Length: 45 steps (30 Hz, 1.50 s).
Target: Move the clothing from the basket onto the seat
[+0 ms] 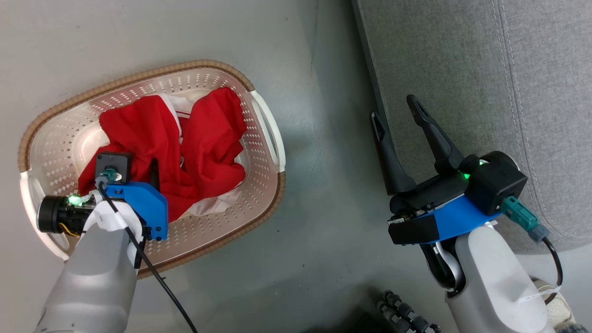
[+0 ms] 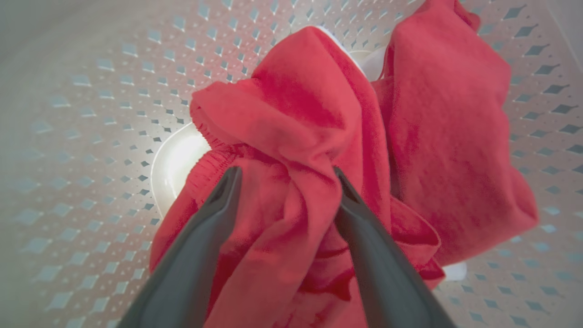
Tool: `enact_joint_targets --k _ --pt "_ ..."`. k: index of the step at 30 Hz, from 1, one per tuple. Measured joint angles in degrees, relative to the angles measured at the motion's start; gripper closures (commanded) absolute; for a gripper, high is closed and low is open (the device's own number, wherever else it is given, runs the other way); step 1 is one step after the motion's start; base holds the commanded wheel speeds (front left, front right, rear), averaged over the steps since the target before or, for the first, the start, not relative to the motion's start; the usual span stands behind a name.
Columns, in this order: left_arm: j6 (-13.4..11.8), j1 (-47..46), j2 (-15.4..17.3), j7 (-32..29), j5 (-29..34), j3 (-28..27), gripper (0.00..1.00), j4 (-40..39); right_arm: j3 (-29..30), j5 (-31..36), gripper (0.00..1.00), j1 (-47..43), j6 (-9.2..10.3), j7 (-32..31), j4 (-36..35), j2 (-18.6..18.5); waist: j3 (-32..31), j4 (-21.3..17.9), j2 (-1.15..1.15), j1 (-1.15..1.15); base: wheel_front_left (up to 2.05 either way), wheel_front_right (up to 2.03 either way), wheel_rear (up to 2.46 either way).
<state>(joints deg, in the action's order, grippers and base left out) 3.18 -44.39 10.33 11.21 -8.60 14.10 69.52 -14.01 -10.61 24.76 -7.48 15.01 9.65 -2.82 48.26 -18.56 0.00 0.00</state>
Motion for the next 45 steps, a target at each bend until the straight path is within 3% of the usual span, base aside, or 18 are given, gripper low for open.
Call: enact_joint_targets --k 4,5,6,7,23,30,45 --pt "-0.31 -0.65 -0.13 -1.93 -0.57 -0.01 0.0 1.34 -0.03 -0.15 0.0 0.09 0.0 0.0 -0.07 0.0 0.41 -0.38 0.0 0.0 0.0 0.0 0.0" --pt "-0.31 -0.77 -0.13 -2.14 -0.62 0.01 0.56 1.58 -0.05 -0.16 0.0 0.18 0.0 0.0 -0.08 0.0 0.49 -0.46 0.0 0.0 0.0 0.0 0.0" --pt "-0.35 -0.93 -0.13 -2.16 -0.67 0.07 0.97 1.75 -0.04 -0.22 0.0 0.29 0.0 0.0 -0.1 0.0 0.57 -0.55 0.0 0.0 0.0 0.0 0.0" --pt "-0.34 -1.1 -0.12 -2.29 -0.73 0.12 1.0 1.88 -0.03 -0.38 0.0 0.38 0.0 0.0 -0.1 0.0 0.61 -0.63 0.0 0.0 0.0 0.0 0.0" --pt "-0.04 -1.82 0.41 -2.63 -1.99 1.25 1.0 3.0 -0.64 -1.48 0.0 0.85 0.0 0.0 0.0 0.0 -0.39 -1.74 0.0 0.0 0.0 0.0 0.0" --pt "0.24 -2.12 -1.11 -2.01 -3.04 1.33 1.0 3.25 -0.58 -1.41 0.0 0.9 0.0 0.01 0.44 0.01 -1.35 -0.94 0.0 0.0 0.0 0.0 0.0" --pt "2.5 1.33 -5.66 1.75 -5.6 2.38 1.0 3.61 1.91 2.59 0.0 -1.59 0.0 0.02 5.53 0.05 -13.61 3.68 0.0 -0.01 0.0 0.0 0.0"
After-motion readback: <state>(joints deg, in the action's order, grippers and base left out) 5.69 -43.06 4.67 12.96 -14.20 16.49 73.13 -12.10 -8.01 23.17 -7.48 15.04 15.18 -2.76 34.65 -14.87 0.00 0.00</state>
